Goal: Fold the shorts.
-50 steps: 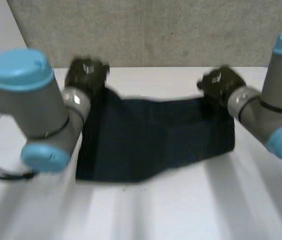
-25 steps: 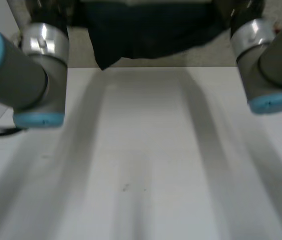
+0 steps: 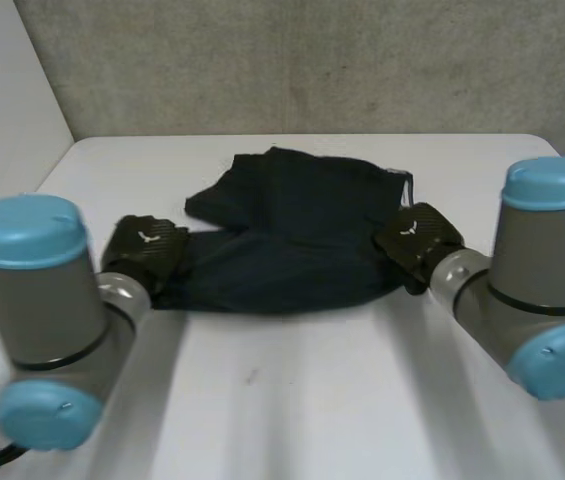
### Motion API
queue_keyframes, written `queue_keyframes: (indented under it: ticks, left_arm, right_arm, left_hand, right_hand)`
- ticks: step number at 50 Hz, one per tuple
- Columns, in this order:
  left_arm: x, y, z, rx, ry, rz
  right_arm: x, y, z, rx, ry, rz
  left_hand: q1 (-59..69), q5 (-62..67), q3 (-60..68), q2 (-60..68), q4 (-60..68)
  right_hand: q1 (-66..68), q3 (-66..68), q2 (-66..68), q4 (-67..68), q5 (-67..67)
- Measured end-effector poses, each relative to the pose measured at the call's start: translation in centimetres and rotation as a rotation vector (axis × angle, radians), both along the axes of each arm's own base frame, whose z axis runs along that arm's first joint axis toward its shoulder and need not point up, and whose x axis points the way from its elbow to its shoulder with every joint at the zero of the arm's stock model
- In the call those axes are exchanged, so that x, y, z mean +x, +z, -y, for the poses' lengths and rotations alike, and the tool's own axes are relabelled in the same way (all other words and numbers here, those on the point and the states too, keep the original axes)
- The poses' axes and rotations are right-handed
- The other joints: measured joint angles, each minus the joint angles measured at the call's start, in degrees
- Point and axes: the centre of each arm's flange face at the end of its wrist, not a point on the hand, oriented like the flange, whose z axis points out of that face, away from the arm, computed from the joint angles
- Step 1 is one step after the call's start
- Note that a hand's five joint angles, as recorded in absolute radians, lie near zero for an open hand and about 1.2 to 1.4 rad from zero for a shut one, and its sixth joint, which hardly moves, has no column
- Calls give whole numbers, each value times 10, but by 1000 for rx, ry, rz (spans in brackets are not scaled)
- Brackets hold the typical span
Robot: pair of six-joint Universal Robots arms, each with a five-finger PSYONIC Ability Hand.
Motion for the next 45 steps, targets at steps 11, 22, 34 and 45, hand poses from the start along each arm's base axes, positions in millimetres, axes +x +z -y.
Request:
queue_keyframes:
  ticks: [11,22,34,45]
  left_arm:
    - [50,45,-84,-5,-112,339]
    - [32,54,-56,-195,-136,351]
    - [-68,28,54,-410,-130,188]
    - [-119,-17,112,-501,-116,132]
  right_arm:
    - [-43,22,-92,335,143,-360]
    - [-27,47,-67,209,91,-159]
    - [-9,17,15,17,-132,-81]
    - [8,-19,83,-209,-211,-31]
  left_hand:
    - [0,0,0,0,0]
    - [1,7,0,0,0]
    - [5,7,0,0,0]
    - [6,7,0,0,0]
  right_hand:
    - [0,0,0,0,0]
    - [0,0,0,0,5]
    - [0,0,0,0,6]
    - [0,0,0,0,6]
